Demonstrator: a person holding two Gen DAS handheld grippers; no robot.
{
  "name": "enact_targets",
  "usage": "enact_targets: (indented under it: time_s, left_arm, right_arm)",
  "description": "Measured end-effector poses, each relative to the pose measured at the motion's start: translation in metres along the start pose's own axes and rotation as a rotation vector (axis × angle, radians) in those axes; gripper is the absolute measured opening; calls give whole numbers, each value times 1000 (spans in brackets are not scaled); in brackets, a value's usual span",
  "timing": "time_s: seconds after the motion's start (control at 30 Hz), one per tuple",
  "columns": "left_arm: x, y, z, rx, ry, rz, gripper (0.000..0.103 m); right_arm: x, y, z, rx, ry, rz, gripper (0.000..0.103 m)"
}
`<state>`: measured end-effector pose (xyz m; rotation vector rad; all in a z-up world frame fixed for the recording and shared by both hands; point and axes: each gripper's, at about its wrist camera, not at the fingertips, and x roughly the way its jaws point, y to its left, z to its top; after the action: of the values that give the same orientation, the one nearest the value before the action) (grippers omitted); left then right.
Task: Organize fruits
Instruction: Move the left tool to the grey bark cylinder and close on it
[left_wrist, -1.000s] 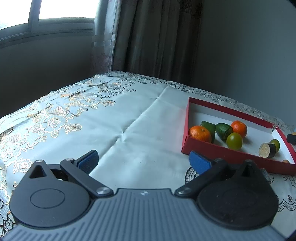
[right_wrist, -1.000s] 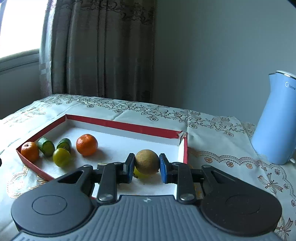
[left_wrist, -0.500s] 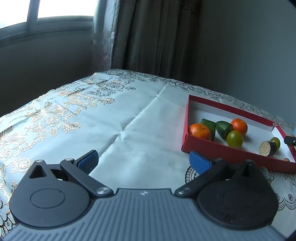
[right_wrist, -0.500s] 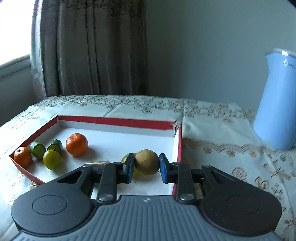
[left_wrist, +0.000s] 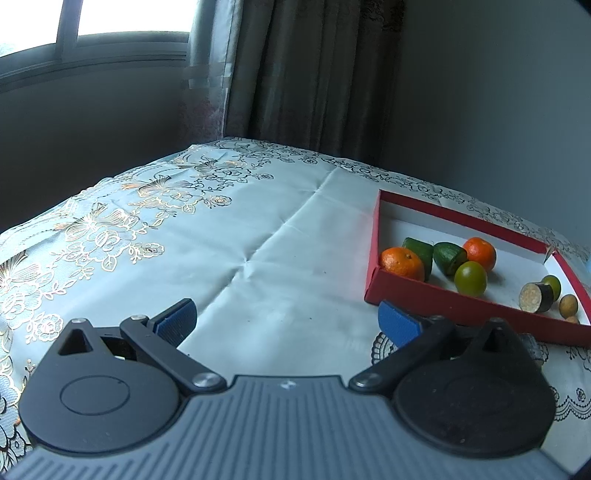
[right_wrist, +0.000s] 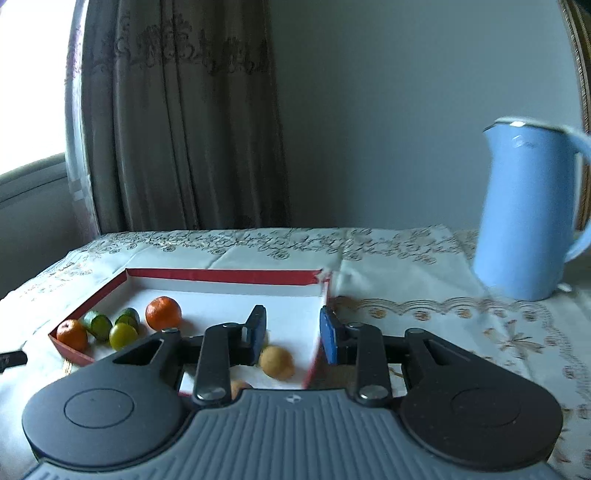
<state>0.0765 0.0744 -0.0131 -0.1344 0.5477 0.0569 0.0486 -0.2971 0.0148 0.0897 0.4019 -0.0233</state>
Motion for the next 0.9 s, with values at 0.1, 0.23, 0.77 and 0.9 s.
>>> enact_targets:
  time_s: [0.1, 0.23, 0.77, 0.9]
  left_arm:
    - [0, 0, 0, -1, -3, 5, 103]
    - [-1, -1, 0, 2, -7, 13, 103]
    - [-4, -5, 0, 35, -17, 36, 103]
    - [-9, -12, 0, 71, -31, 40, 103]
  right_arm:
    - [-20, -8, -11, -22, -32, -35, 31]
    - [-29, -21, -28, -22, -65, -94, 41]
    - [-21, -38, -44, 41, -56, -112, 56]
    - [-21, -37, -44, 44, -47, -103, 56]
